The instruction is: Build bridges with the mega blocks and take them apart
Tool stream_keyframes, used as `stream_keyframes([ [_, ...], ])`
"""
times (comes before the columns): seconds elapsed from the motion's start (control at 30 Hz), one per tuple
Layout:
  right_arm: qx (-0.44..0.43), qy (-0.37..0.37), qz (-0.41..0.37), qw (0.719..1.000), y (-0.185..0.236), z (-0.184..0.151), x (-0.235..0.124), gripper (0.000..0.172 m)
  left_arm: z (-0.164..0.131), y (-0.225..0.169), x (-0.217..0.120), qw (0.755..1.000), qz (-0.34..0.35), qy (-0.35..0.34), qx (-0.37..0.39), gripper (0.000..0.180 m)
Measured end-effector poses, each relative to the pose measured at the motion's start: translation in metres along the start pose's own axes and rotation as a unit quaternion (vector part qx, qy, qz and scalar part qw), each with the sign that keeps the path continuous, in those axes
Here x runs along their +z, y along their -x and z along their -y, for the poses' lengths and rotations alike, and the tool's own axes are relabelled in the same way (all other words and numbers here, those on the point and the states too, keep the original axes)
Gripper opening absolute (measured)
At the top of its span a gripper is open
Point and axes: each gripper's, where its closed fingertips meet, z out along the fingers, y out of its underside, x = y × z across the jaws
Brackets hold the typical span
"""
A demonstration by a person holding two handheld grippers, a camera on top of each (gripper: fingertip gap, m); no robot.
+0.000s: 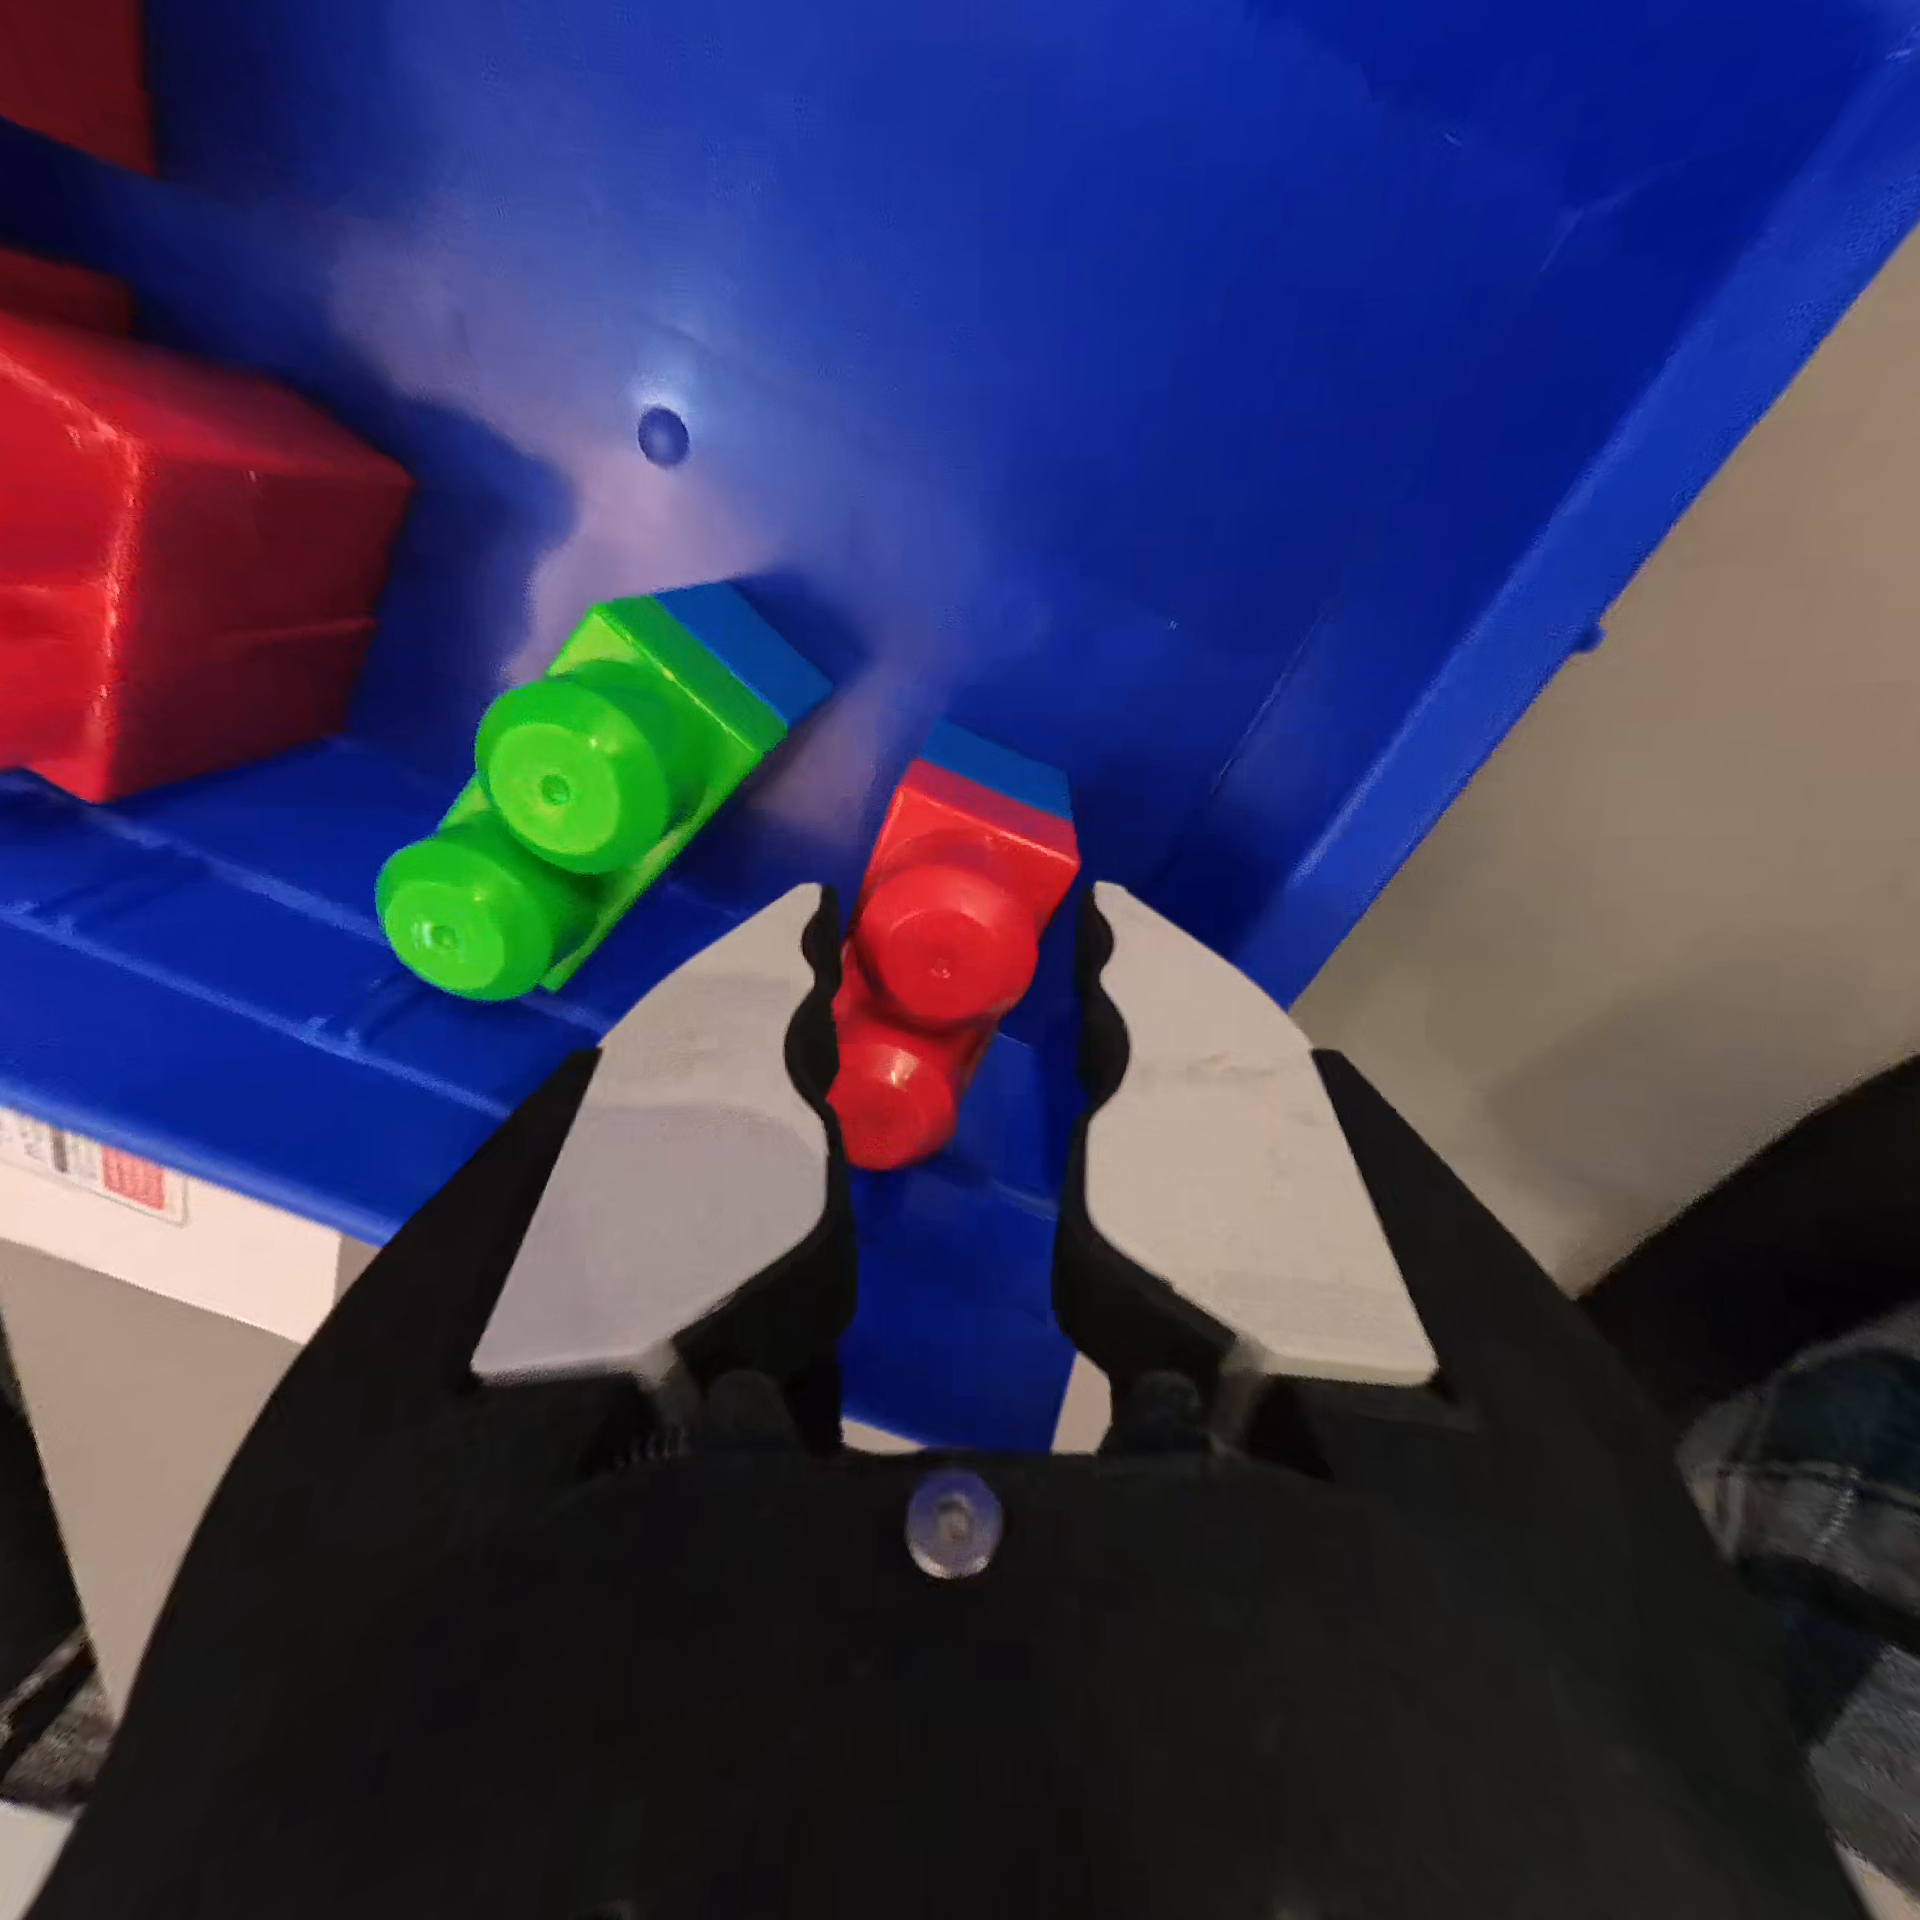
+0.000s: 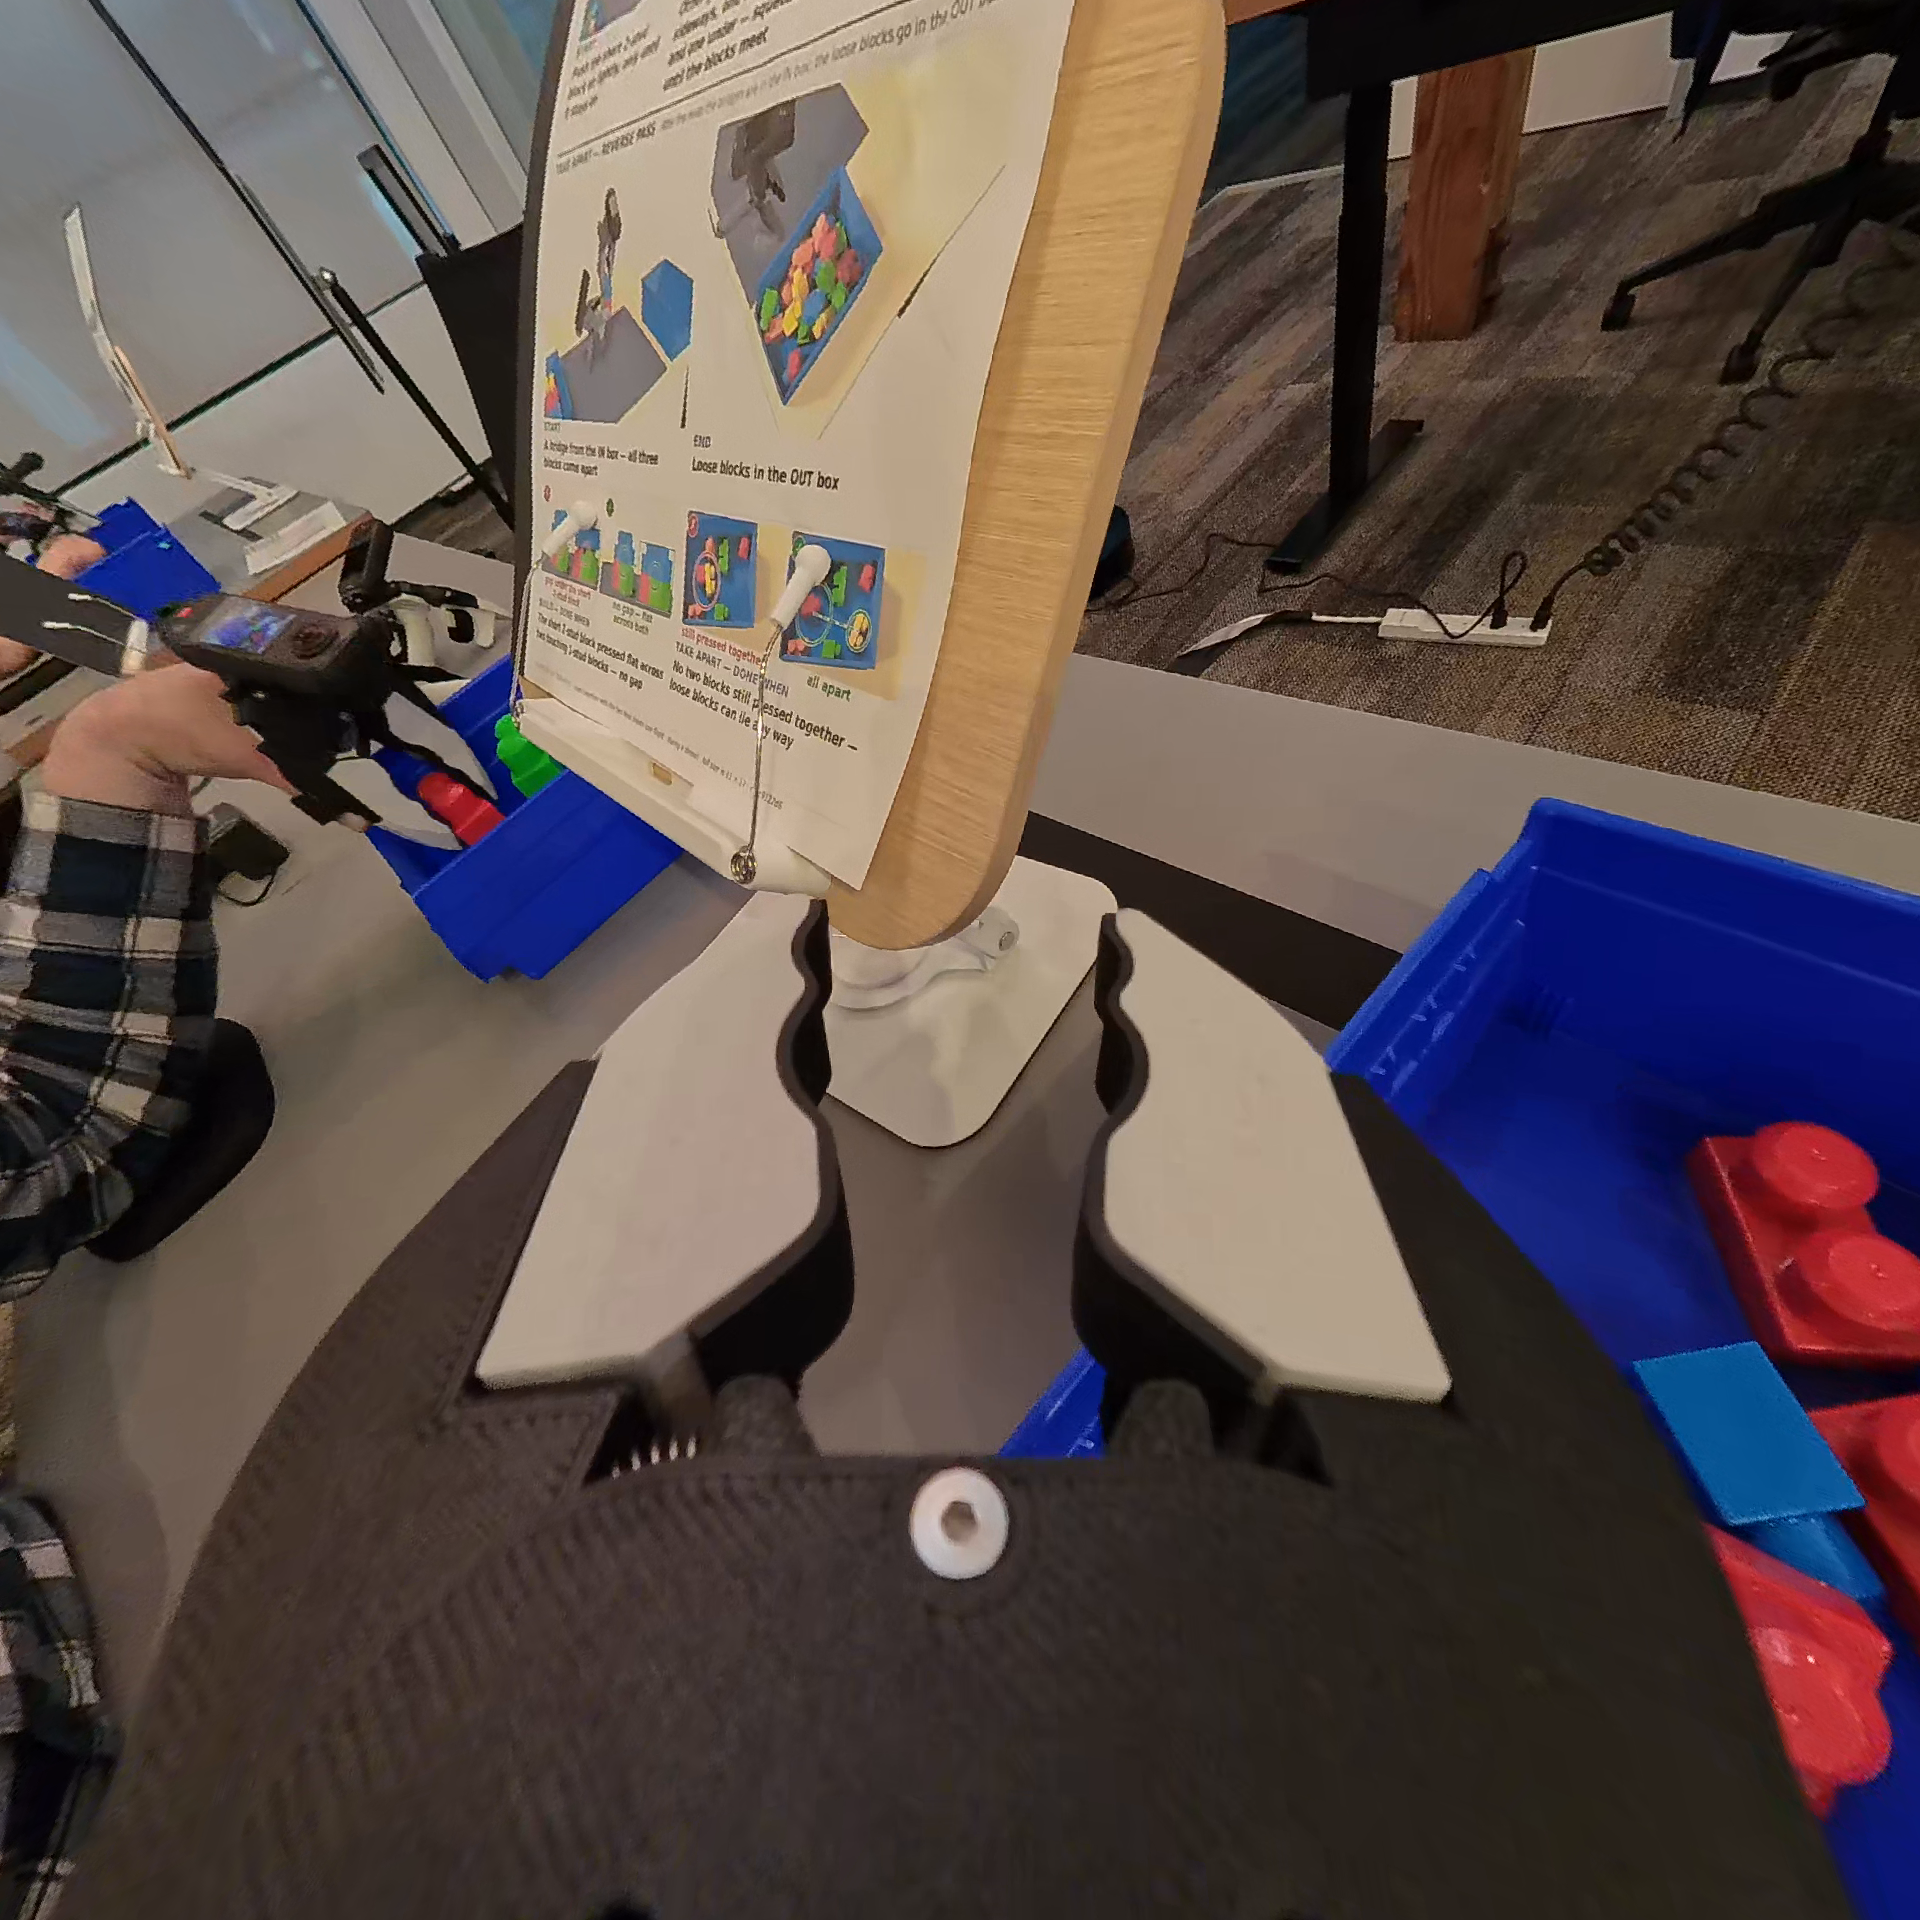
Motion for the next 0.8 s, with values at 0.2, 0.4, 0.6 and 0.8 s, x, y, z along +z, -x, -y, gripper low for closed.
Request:
stream_keyframes([
  [0.2, -0.02, 0.0, 0.006, 1.0, 0.012, 0.004, 0.002, 0.046, 0.015, 0.003, 0.004, 0.998, 0.002, -0.052, 0.044, 0.035],
  [0.4, -0.115, -0.013, 0.059, 0.992, 0.074, 0.02, 0.004, 0.046, 0.059, -0.008, -0.08, 0.96, 0.058, -0.258, 0.094, 0.035],
  [0.6, -0.243, 0.015, 0.16, 0.957, 0.185, 0.003, 0.037, 0.053, 0.127, -0.065, -0.168, 0.883, 0.09, -0.421, 0.185, 0.035],
  [0.8, -0.36, 0.118, 0.178, 0.908, 0.256, -0.071, 0.101, 0.065, 0.213, -0.146, -0.15, 0.873, -0.007, -0.426, 0.237, 0.035],
])
